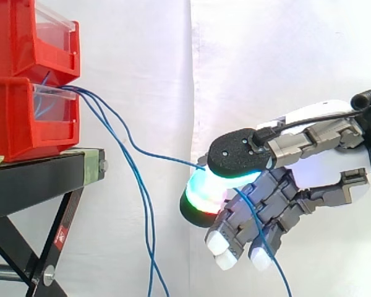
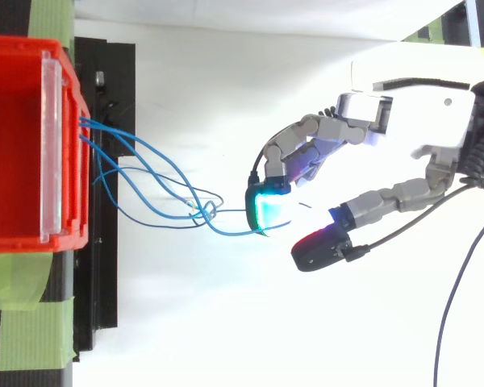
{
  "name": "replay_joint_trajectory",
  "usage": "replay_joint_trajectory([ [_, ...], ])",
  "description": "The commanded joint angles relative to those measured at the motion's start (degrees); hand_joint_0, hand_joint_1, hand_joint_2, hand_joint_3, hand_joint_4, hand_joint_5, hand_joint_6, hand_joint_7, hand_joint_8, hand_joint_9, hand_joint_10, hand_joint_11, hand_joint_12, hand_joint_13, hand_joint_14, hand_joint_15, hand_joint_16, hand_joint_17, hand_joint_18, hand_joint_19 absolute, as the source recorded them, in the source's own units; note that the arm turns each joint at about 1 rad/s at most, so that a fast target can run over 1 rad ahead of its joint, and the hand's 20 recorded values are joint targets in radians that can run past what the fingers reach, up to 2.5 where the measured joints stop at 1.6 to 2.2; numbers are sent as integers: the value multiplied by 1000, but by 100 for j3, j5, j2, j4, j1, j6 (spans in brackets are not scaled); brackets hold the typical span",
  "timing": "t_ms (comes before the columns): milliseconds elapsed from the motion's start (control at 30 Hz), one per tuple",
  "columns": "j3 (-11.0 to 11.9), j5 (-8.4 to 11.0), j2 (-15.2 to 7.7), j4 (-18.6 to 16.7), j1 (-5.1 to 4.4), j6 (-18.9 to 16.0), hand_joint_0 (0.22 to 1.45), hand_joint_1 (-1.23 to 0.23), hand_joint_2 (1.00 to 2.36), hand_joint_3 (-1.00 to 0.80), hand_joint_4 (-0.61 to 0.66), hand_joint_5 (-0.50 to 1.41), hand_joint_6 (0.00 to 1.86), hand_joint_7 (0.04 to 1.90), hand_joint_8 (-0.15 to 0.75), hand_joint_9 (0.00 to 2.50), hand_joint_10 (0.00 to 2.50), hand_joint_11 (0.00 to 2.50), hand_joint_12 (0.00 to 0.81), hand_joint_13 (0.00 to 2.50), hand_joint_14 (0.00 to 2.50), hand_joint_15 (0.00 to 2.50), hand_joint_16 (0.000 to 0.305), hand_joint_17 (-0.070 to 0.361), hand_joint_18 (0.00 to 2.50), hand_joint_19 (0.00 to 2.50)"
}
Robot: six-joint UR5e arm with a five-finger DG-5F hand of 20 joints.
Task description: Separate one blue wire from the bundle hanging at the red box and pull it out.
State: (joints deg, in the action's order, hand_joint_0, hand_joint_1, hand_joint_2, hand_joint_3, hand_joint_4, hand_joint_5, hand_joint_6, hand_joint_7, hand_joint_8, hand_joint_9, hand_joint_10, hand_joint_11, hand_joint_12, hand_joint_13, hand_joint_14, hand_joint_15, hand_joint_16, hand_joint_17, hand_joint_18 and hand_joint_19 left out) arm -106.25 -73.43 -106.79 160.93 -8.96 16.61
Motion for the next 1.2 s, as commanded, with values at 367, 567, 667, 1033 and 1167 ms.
replay_joint_trajectory([
  [367, -1, -4, 0, 0, 0, 0, 522, -837, 1220, -93, -217, -70, 876, 1078, 344, 772, 9, 377, 488, 604, 8, 454, 68, 154, 748, 442],
  [567, -1, -4, 0, 0, 0, 0, 518, -836, 1230, -88, -212, -69, 876, 1076, 336, 753, 7, 324, 491, 619, 10, 465, 69, 154, 755, 434],
  [667, -1, -4, 0, 0, 0, 0, 515, -835, 1238, -87, -213, -70, 878, 1064, 339, 749, 7, 315, 492, 630, 9, 470, 69, 154, 766, 431],
  [1033, -1, 4, 0, 0, 0, 0, 512, -836, 1249, -96, -219, -70, 879, 1061, 334, 737, 8, 336, 487, 639, 10, 477, 68, 152, 783, 427],
  [1167, 8, 4, 0, 0, -9, 0, 512, -836, 1249, -98, -219, -70, 879, 1059, 331, 739, 8, 354, 486, 640, 10, 477, 67, 151, 780, 427],
])
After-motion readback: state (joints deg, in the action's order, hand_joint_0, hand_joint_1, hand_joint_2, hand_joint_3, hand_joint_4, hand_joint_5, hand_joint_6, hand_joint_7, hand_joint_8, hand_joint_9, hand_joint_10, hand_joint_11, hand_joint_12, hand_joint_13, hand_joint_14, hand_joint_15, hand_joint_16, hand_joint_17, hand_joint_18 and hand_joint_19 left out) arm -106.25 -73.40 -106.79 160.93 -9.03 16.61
